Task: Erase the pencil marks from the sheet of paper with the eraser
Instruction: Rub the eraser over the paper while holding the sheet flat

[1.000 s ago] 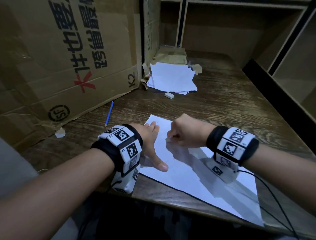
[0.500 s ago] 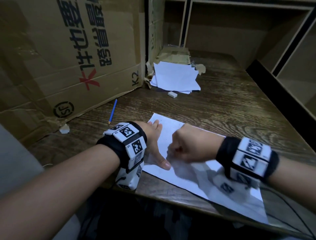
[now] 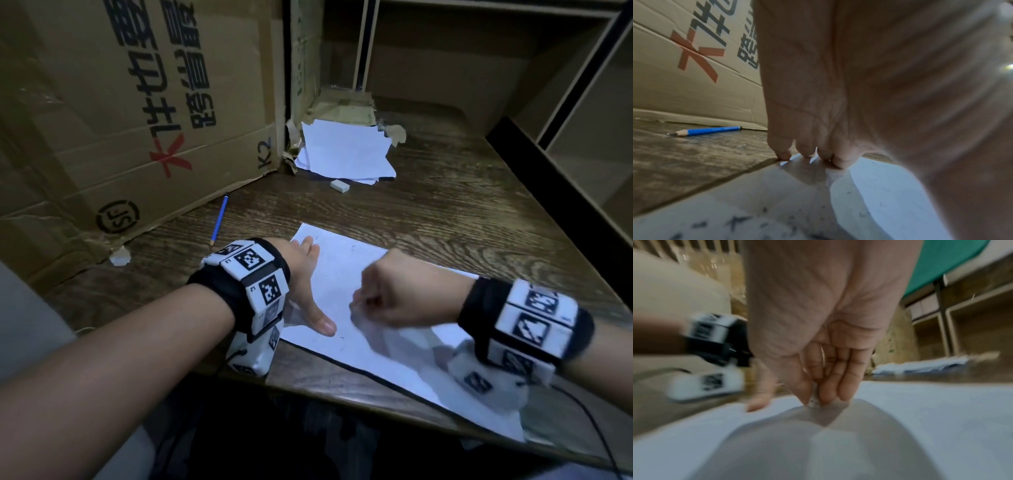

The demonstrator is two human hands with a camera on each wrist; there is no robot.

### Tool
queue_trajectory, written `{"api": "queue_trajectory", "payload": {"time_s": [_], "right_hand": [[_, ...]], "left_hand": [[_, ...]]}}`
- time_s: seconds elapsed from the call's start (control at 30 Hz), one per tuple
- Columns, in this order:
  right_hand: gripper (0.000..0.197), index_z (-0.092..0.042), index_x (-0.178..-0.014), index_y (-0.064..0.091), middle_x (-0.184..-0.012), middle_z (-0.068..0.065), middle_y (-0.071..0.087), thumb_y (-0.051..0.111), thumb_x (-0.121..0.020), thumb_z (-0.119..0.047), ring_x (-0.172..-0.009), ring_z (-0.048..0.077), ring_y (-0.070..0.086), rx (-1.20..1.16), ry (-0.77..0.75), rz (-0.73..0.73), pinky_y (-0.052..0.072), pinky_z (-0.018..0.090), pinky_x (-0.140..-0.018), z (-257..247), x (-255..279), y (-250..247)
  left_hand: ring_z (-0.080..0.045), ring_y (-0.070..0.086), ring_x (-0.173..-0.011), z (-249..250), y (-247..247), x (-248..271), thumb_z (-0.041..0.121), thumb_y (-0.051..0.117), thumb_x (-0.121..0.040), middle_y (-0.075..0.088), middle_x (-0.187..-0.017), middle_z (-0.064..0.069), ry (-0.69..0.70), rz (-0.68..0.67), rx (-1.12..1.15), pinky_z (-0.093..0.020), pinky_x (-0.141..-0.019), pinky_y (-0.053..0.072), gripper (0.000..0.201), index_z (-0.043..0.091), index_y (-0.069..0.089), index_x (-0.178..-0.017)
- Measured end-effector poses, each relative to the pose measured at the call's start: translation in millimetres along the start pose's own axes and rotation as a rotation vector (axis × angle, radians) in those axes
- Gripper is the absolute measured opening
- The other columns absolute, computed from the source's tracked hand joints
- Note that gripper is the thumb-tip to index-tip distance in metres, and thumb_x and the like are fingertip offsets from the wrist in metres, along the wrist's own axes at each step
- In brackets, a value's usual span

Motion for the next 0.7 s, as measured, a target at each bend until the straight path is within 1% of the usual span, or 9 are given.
{"api": "queue_trajectory", "payload": {"time_s": [0.1,0.2,0.27,0.37,0.43,0.5,0.53,0.6,0.7], "right_hand": [[0.030,-0.009,-0.057,0.056,-0.047,0.004,0.042,0.066,-0.082,-0.022,-0.051,0.019,0.031,-0.028,0.180,0.133,0.033,0.029,-0.048,41.7,-6.0,-17.9],[0.041,-0.014,-0.049,0.042,-0.045,0.005,0.036,0.064,-0.082,-0.026,-0.047,0.021,0.034,-0.004,0.135,0.102,0.029,0.025,-0.047,9.4,-8.5,-7.8],[0.040,-0.016,-0.052,0.049,-0.048,0.003,0.043,0.064,-0.086,-0.030,-0.048,0.017,0.039,-0.067,0.092,0.016,0.033,0.025,-0.051,-11.7,-6.0,2.3],[0.024,-0.011,-0.065,0.067,-0.050,0.002,0.049,0.066,-0.085,-0.026,-0.049,0.016,0.040,-0.035,0.151,0.023,0.034,0.025,-0.054,19.4,-8.2,-6.9],[0.026,-0.006,-0.057,0.057,-0.047,0.002,0.037,0.062,-0.081,-0.016,-0.051,0.017,0.027,-0.059,0.245,0.101,0.034,0.033,-0.052,55.2,-8.1,-18.5],[0.029,-0.007,-0.050,0.044,-0.048,0.003,0.030,0.057,-0.076,-0.013,-0.055,0.021,0.025,-0.046,0.287,0.140,0.033,0.038,-0.050,70.6,-8.6,-22.4],[0.027,-0.008,-0.050,0.045,-0.048,0.002,0.033,0.056,-0.073,-0.015,-0.055,0.021,0.027,-0.033,0.295,0.126,0.036,0.039,-0.049,65.8,-9.1,-20.8],[0.018,-0.011,-0.059,0.063,-0.051,0.004,0.050,0.058,-0.074,-0.021,-0.053,0.019,0.037,-0.060,0.224,0.091,0.044,0.036,-0.055,37.2,-11.3,-12.3],[0.022,-0.007,-0.070,0.069,-0.057,0.008,0.057,0.062,-0.083,-0.024,-0.055,0.019,0.043,-0.095,0.092,0.028,0.040,0.030,-0.057,-0.8,-12.1,0.7]], "left_hand": [[-0.017,-0.017,-0.152,0.4,-2.0,2.3,0.087,0.068,-0.057,-0.030,-0.162,0.000,0.000,-0.005,-0.008,-0.045,-0.125,0.008,0.154,0.013,-0.026,-0.153],[-0.016,-0.015,-0.153,1.5,-2.7,3.4,0.085,0.069,-0.059,-0.028,-0.163,0.000,-0.006,0.004,-0.017,-0.042,-0.125,0.008,0.152,0.013,-0.025,-0.154],[-0.017,-0.014,-0.153,2.1,-1.9,2.1,0.086,0.069,-0.058,-0.028,-0.163,0.000,-0.010,0.003,-0.029,-0.041,-0.124,0.009,0.154,0.012,-0.026,-0.154],[-0.018,-0.014,-0.153,1.7,-2.2,0.7,0.087,0.069,-0.056,-0.028,-0.163,-0.001,-0.002,-0.007,-0.016,-0.041,-0.125,0.008,0.155,0.012,-0.025,-0.153],[-0.019,-0.013,-0.153,1.9,-3.9,2.3,0.087,0.068,-0.057,-0.027,-0.163,-0.002,0.009,-0.003,-0.019,-0.042,-0.125,0.009,0.153,0.011,-0.024,-0.154],[-0.019,-0.013,-0.153,2.4,-4.9,4.2,0.086,0.068,-0.058,-0.026,-0.164,-0.002,0.012,0.007,-0.026,-0.042,-0.125,0.009,0.152,0.011,-0.023,-0.155],[-0.019,-0.013,-0.153,2.9,-5.3,4.6,0.086,0.068,-0.058,-0.026,-0.164,-0.002,0.009,0.010,-0.027,-0.041,-0.125,0.009,0.153,0.011,-0.023,-0.155],[-0.018,-0.013,-0.153,2.8,-4.1,3.0,0.086,0.069,-0.057,-0.027,-0.163,-0.002,0.001,0.010,-0.026,-0.041,-0.125,0.009,0.154,0.011,-0.024,-0.154],[-0.019,-0.014,-0.153,2.3,-2.3,1.1,0.086,0.070,-0.055,-0.028,-0.163,-0.002,0.000,0.003,-0.020,-0.043,-0.125,0.010,0.156,0.011,-0.026,-0.153]]}}
Point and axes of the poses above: each hand's wrist, its own x-axis away from the middle knuckle, its own y-axis out of the palm, z = x × y, the point moved 8 cm from there along -x, towards the middle knuckle
